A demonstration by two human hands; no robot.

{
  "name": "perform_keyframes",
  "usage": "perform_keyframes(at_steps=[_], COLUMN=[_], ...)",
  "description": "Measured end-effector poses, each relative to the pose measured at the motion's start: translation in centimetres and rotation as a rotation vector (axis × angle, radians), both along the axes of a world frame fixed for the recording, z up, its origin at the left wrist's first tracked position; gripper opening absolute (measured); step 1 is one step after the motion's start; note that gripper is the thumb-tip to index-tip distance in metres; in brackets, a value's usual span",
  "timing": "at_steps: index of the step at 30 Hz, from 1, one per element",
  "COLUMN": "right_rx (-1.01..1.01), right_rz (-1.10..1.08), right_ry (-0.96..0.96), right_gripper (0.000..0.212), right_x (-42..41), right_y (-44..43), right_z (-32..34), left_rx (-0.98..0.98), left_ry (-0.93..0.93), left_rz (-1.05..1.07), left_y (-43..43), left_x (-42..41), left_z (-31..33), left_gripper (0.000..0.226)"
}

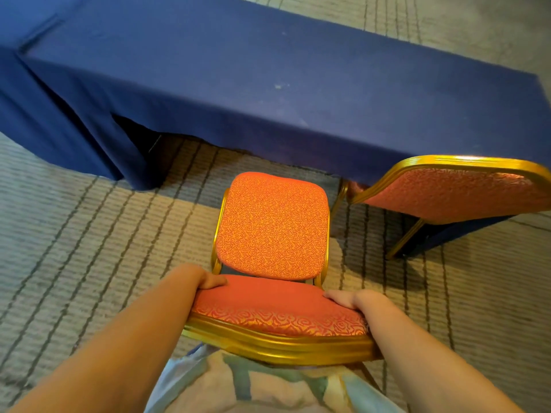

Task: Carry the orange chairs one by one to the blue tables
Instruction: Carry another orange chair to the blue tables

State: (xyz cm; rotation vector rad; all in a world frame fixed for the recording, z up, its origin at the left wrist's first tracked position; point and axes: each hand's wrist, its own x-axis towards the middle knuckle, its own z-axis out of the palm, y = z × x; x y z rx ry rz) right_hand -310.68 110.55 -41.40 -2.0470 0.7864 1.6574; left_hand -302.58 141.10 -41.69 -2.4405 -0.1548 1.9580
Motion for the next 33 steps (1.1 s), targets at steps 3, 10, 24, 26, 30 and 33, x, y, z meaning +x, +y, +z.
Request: perform_keyframes(at_steps=[3, 10, 24, 26, 30, 33], right_rx=[0.015, 0.017, 0.027, -0.003, -0.041, -0.034], right_rz=[0.036, 0.017, -0.075, -0.086, -0.129, -0.113], right_ry=[-0.061, -0.137, -0.104, -0.082, -0.061, -0.065], right_gripper=[0.056, 0.055, 0.052, 0.053, 0.06, 0.059], right_x=[2.1, 7.9, 26.8, 29.1, 32.7, 34.4], right_y=[0.1, -1.1, -9.7, -10.9, -12.8, -13.5], right_z=[-0.1, -0.6, -2.3, -1.7, -1.7, -2.9], left_rx=[0.011, -0.022, 0.002, 0.005, -0.007, -0.041], left_ry=[-0.068, -0.118, -0.078, -0.071, -0.07, -0.118], left_rz=[-0.027, -0.063, -0.102, -0.108, -0.109, -0.129], left_y=[0.3, 0.0, -8.9, -10.0, -12.0, -12.1], left_x=[2.3, 9.7, 31.9, 34.0, 37.1, 39.2], left_z=[0.8, -0.5, -1.2, -1.6, -2.0, -3.0], left_gripper=[0.077, 0.083, 0.084, 0.085, 0.081, 0.081])
